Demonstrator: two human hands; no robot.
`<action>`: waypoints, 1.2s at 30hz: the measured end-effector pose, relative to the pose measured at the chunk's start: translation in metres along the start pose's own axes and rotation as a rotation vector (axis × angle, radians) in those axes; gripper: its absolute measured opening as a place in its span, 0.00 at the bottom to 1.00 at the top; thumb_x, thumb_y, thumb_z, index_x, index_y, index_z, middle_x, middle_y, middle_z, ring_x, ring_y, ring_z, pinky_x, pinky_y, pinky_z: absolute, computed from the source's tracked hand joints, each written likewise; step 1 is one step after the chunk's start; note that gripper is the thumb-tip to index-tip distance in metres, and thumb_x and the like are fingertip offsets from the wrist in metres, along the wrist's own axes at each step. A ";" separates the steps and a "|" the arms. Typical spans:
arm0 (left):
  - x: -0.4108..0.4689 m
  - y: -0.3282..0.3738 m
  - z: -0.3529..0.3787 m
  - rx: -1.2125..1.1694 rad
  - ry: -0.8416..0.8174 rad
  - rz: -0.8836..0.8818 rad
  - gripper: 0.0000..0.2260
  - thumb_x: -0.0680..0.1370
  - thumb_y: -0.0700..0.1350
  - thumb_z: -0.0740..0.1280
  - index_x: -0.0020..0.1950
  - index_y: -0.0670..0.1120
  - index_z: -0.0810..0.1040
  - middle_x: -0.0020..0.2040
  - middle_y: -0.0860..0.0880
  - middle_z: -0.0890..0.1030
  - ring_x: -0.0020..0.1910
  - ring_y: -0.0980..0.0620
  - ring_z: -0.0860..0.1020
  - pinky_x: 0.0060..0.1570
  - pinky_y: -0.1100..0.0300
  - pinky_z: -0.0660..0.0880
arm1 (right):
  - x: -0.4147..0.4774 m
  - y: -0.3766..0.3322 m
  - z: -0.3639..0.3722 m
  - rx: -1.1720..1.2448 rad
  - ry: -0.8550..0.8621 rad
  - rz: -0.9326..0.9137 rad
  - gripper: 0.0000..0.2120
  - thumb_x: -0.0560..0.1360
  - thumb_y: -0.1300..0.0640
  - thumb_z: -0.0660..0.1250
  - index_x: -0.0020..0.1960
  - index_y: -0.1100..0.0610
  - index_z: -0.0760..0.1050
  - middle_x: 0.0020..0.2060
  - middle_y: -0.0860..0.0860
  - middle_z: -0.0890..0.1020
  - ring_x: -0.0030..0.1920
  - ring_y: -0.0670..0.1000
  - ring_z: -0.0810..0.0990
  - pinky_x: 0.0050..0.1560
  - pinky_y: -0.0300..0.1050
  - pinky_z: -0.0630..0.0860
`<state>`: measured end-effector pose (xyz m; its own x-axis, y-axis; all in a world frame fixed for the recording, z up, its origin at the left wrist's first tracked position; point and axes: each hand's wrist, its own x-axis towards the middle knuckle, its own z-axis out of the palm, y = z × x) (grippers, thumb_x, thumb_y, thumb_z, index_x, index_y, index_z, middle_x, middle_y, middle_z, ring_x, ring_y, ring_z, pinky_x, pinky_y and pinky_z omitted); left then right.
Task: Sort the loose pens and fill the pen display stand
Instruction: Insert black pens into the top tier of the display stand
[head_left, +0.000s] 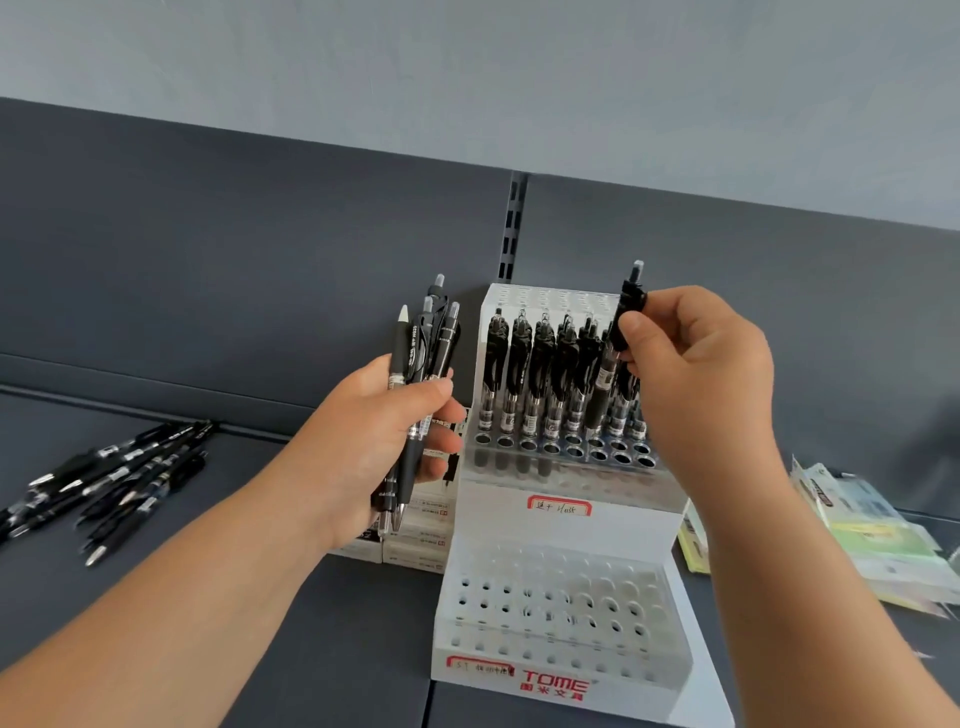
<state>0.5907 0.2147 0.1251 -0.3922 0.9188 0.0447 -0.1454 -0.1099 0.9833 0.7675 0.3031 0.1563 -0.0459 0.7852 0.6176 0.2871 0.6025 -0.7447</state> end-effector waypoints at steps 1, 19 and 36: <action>-0.001 0.000 0.001 0.001 -0.003 0.006 0.06 0.78 0.41 0.65 0.53 0.42 0.76 0.36 0.48 0.81 0.30 0.54 0.77 0.27 0.61 0.74 | 0.000 0.001 0.000 -0.002 0.003 0.003 0.10 0.77 0.57 0.65 0.41 0.44 0.75 0.34 0.44 0.80 0.40 0.50 0.80 0.47 0.49 0.80; -0.008 0.001 0.019 0.034 -0.100 0.047 0.03 0.77 0.40 0.67 0.50 0.43 0.76 0.40 0.47 0.80 0.34 0.53 0.77 0.28 0.60 0.71 | -0.009 0.019 0.006 -0.124 -0.137 0.052 0.05 0.77 0.56 0.65 0.43 0.52 0.75 0.28 0.49 0.76 0.26 0.46 0.70 0.31 0.42 0.70; -0.021 0.004 0.040 0.007 -0.226 0.053 0.03 0.75 0.38 0.67 0.46 0.44 0.75 0.38 0.46 0.82 0.33 0.52 0.78 0.29 0.60 0.72 | -0.030 -0.012 -0.003 0.439 -0.315 0.256 0.04 0.77 0.55 0.65 0.44 0.53 0.77 0.36 0.49 0.81 0.36 0.48 0.78 0.40 0.42 0.77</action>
<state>0.6346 0.2101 0.1354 -0.1854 0.9735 0.1341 -0.1230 -0.1584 0.9797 0.7684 0.2723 0.1474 -0.3285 0.8773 0.3499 -0.0924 0.3389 -0.9363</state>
